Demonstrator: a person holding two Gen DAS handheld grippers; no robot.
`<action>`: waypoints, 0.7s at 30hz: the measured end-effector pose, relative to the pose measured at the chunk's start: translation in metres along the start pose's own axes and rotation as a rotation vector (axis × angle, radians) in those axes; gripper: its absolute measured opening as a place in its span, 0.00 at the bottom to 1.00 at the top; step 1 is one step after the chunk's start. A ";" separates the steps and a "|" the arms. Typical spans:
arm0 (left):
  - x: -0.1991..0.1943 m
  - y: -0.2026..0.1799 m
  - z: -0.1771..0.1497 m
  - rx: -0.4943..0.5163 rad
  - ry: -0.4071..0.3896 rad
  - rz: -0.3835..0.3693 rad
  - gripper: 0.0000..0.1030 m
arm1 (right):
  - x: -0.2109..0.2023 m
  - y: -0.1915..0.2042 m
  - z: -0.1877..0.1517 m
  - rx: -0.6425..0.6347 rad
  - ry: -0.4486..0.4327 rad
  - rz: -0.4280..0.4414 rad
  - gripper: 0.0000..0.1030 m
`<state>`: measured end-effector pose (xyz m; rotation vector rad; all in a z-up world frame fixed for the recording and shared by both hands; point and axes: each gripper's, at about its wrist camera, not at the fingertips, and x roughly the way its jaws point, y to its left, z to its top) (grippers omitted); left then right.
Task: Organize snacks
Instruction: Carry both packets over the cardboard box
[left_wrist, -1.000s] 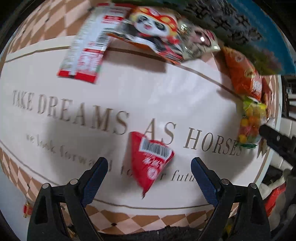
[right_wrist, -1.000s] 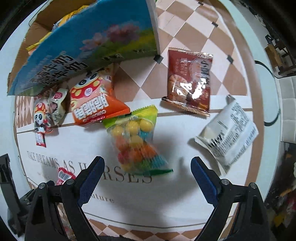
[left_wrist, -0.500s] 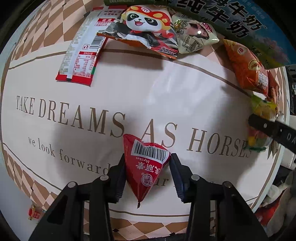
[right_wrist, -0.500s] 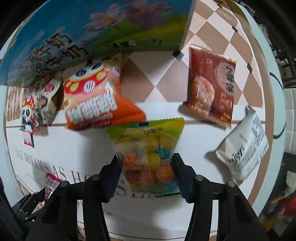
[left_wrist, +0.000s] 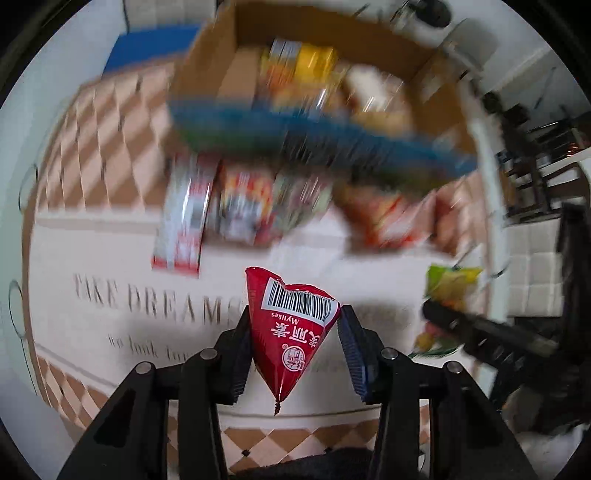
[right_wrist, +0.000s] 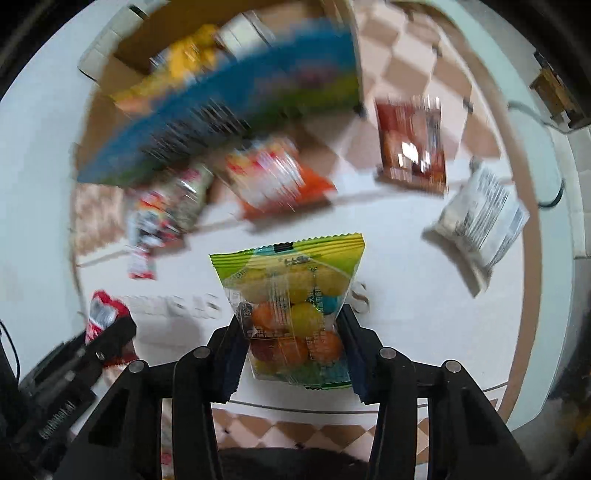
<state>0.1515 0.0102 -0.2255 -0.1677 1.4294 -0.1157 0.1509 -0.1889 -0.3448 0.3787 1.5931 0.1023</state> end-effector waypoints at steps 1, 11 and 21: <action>-0.010 -0.001 0.013 0.008 -0.021 -0.006 0.40 | -0.014 0.008 0.005 -0.004 -0.021 0.014 0.48; -0.044 -0.003 0.170 0.074 -0.110 0.044 0.40 | -0.111 0.068 0.121 -0.085 -0.200 0.037 0.48; 0.031 0.027 0.272 0.061 0.047 0.117 0.40 | -0.068 0.087 0.247 -0.076 -0.154 -0.082 0.48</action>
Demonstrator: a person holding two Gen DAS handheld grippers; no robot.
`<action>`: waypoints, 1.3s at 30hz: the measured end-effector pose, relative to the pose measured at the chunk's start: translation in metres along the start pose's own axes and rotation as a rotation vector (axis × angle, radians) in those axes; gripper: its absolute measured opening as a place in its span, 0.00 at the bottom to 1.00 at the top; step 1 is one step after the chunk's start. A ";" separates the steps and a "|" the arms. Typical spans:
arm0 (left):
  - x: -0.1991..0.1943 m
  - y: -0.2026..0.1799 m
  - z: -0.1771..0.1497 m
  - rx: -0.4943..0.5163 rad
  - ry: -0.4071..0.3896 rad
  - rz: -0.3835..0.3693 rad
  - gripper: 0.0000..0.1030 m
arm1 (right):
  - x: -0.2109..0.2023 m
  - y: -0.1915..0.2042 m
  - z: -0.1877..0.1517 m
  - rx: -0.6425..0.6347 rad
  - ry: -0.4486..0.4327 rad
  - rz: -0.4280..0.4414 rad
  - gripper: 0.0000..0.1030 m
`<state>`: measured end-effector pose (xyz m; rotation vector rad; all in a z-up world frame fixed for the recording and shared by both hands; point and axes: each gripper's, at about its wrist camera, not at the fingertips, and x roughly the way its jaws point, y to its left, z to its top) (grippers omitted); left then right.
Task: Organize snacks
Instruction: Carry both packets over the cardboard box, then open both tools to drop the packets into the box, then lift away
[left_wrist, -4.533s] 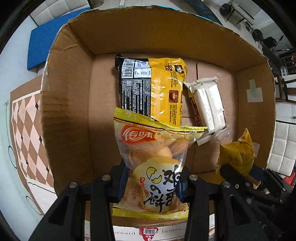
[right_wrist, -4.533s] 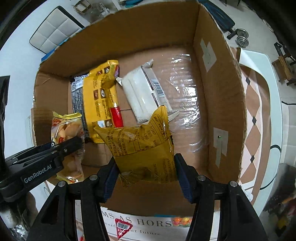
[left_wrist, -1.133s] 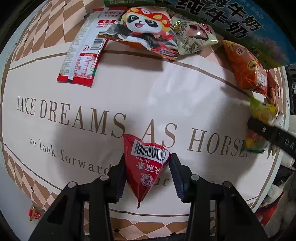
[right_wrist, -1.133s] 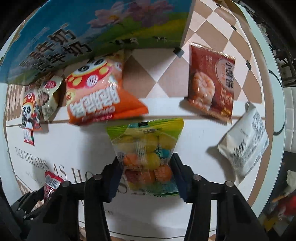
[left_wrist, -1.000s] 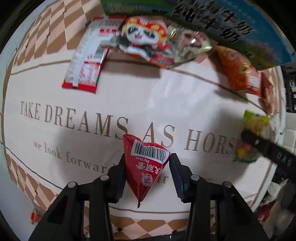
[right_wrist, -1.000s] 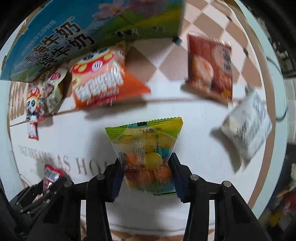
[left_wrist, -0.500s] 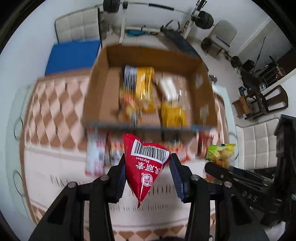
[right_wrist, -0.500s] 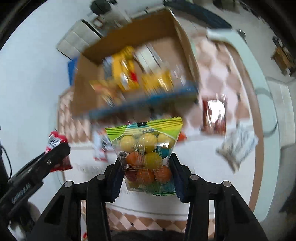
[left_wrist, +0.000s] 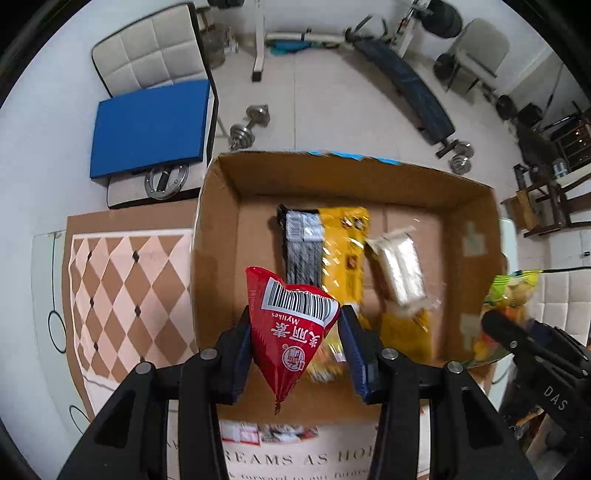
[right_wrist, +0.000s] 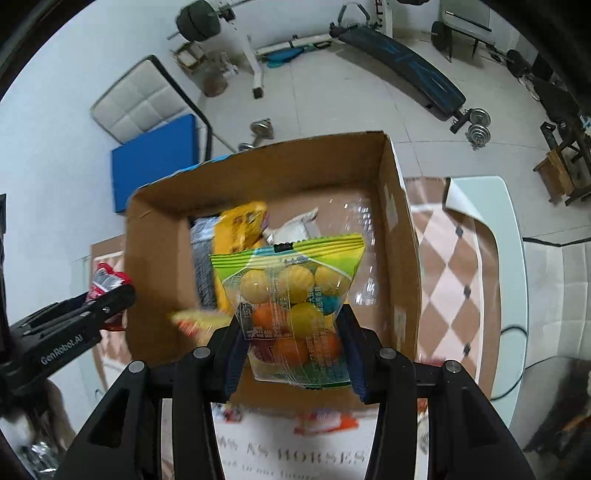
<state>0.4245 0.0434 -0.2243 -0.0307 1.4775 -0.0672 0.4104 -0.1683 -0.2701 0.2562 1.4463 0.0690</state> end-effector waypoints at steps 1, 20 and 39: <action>0.006 0.001 0.007 -0.001 0.011 0.006 0.40 | 0.009 -0.001 0.009 0.001 0.010 -0.019 0.48; 0.078 0.010 0.076 -0.010 0.180 0.106 0.64 | 0.091 -0.016 0.081 -0.001 0.098 -0.149 0.88; 0.055 -0.001 0.031 -0.019 0.065 0.034 0.78 | 0.066 -0.006 0.038 -0.054 0.065 -0.137 0.89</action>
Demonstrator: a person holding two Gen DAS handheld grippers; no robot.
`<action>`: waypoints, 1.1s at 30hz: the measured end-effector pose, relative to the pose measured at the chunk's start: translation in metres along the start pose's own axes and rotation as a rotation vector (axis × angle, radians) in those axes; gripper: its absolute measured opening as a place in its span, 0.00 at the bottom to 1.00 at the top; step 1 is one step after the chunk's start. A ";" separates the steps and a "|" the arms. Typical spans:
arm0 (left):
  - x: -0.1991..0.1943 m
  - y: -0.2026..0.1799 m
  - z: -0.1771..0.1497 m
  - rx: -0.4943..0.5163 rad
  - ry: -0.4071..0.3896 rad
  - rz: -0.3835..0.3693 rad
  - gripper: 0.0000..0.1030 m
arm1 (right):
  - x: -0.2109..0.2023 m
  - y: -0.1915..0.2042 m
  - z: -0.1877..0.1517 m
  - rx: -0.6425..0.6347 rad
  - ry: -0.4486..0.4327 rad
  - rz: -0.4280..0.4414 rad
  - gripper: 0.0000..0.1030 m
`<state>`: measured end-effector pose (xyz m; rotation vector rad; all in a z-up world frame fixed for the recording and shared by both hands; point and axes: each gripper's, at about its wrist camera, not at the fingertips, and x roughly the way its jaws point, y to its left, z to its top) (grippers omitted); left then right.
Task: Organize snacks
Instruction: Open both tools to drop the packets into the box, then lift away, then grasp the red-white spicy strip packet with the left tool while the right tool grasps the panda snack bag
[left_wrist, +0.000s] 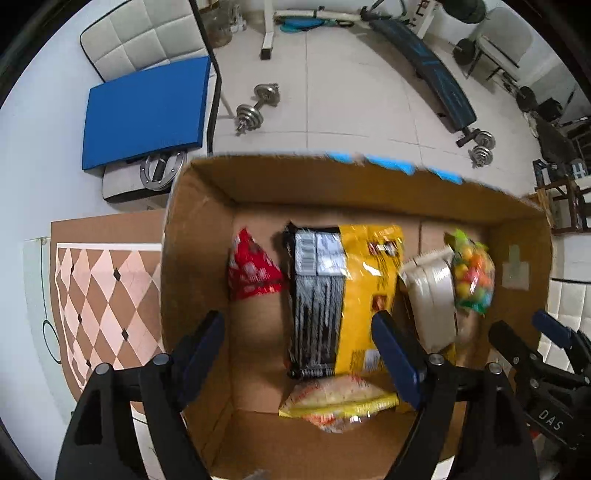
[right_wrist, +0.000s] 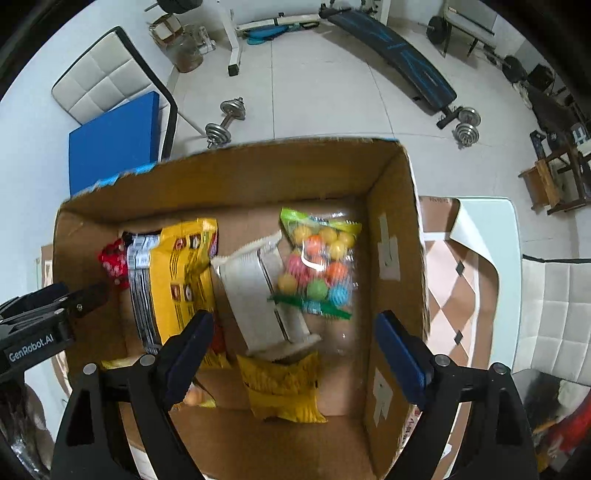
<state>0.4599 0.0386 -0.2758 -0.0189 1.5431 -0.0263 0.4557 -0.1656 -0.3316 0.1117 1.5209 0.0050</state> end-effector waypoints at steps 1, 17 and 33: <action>-0.002 -0.001 -0.007 0.004 -0.011 -0.001 0.78 | -0.003 0.001 -0.007 -0.009 -0.015 -0.008 0.89; -0.075 -0.009 -0.129 0.026 -0.290 0.000 0.78 | -0.078 0.004 -0.120 -0.046 -0.212 -0.026 0.89; -0.121 -0.002 -0.219 0.013 -0.446 0.013 0.78 | -0.120 -0.005 -0.212 0.003 -0.269 0.038 0.89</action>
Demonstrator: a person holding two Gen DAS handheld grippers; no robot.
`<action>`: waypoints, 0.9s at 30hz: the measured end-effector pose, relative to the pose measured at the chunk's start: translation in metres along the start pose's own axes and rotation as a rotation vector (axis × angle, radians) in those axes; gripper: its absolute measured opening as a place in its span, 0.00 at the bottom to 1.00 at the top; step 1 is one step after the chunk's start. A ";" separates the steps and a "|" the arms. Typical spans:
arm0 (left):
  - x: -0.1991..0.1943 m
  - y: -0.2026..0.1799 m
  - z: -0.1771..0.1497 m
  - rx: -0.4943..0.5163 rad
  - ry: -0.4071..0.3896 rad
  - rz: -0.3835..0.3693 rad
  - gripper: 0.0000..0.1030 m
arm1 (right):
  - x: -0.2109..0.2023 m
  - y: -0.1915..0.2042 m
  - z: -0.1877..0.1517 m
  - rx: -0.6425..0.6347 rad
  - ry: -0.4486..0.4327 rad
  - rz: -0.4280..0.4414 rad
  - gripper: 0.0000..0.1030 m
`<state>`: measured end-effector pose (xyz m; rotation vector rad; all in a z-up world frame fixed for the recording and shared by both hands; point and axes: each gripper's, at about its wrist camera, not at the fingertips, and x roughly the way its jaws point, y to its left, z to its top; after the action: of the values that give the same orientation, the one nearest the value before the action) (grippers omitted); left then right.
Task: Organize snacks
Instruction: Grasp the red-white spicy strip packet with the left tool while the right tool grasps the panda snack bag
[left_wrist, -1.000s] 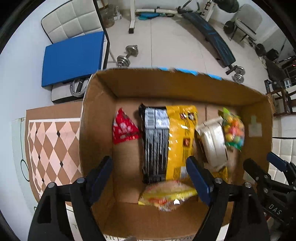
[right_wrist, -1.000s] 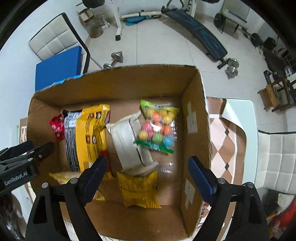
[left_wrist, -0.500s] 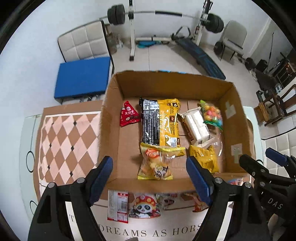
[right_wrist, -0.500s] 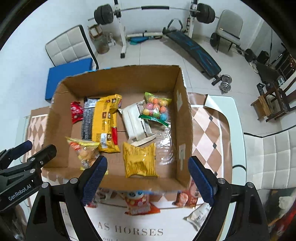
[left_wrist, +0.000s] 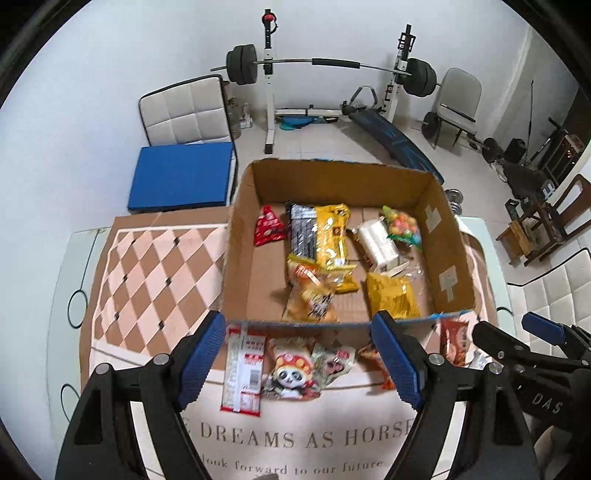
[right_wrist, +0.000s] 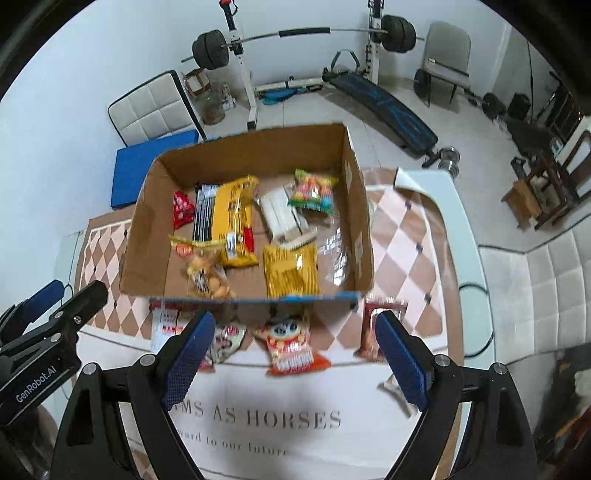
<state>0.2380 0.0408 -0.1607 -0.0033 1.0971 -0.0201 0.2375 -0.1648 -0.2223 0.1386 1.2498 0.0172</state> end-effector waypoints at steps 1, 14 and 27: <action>0.001 0.002 -0.003 -0.007 0.000 0.004 0.78 | 0.002 -0.002 -0.004 0.011 0.010 0.006 0.89; 0.112 0.083 -0.070 -0.201 0.316 0.060 0.78 | 0.126 -0.015 -0.040 0.057 0.240 -0.013 0.89; 0.196 0.082 -0.095 -0.114 0.505 0.047 0.78 | 0.195 0.001 -0.055 0.048 0.365 -0.028 0.88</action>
<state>0.2436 0.1195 -0.3793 -0.0786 1.6017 0.0890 0.2468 -0.1413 -0.4236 0.1648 1.6168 -0.0121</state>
